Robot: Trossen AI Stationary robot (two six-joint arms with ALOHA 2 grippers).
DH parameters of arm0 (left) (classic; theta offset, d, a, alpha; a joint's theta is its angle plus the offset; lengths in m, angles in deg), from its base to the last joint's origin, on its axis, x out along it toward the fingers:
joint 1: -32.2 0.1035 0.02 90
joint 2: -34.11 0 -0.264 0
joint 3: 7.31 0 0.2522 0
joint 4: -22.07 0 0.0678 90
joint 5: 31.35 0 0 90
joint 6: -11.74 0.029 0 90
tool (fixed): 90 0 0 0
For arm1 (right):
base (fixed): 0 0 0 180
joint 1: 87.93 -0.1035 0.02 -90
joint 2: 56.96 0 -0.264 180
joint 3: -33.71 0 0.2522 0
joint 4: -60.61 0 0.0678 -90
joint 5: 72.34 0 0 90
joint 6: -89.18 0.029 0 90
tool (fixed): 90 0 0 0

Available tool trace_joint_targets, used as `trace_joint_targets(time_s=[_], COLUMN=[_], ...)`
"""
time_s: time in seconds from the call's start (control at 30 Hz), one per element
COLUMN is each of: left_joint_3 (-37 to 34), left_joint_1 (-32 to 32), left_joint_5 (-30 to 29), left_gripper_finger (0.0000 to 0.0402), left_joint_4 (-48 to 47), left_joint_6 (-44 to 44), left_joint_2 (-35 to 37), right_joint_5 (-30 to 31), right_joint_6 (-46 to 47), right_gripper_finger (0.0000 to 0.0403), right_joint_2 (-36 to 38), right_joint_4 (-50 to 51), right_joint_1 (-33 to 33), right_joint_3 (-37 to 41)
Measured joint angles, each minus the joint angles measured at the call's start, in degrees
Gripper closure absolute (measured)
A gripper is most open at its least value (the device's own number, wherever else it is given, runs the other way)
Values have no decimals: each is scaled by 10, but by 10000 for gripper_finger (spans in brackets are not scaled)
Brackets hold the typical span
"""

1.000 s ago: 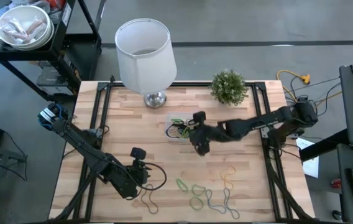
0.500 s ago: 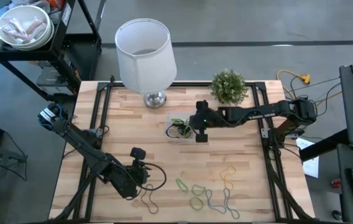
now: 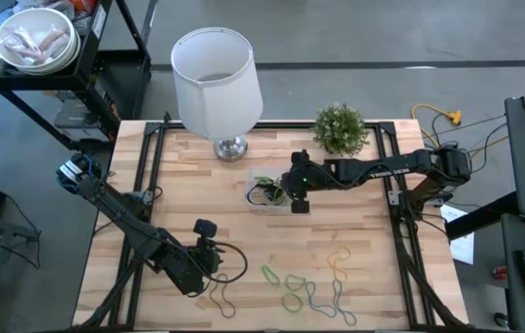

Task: Pick and place rubber bands into bin
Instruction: Put the purple rubber band into the transparent bin

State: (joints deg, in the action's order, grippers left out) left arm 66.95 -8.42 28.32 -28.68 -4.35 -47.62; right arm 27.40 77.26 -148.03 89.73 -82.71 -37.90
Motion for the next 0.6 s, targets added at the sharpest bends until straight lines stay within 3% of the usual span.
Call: trace_joint_targets(time_s=[0.3,0.6], left_joint_3=[-35,-30], left_joint_1=[0,0], left_joint_5=[31,80], left_gripper_finger=[292,292], left_joint_4=[35,37], left_joint_6=[-65,-126], left_joint_2=[-20,-76], right_joint_5=[-122,-133], right_joint_6=[13,14], right_gripper_finger=[283,300], right_joint_2=[0,3], right_joint_4=[42,59], right_joint_1=[-31,-89], right_joint_3=[0,-5])
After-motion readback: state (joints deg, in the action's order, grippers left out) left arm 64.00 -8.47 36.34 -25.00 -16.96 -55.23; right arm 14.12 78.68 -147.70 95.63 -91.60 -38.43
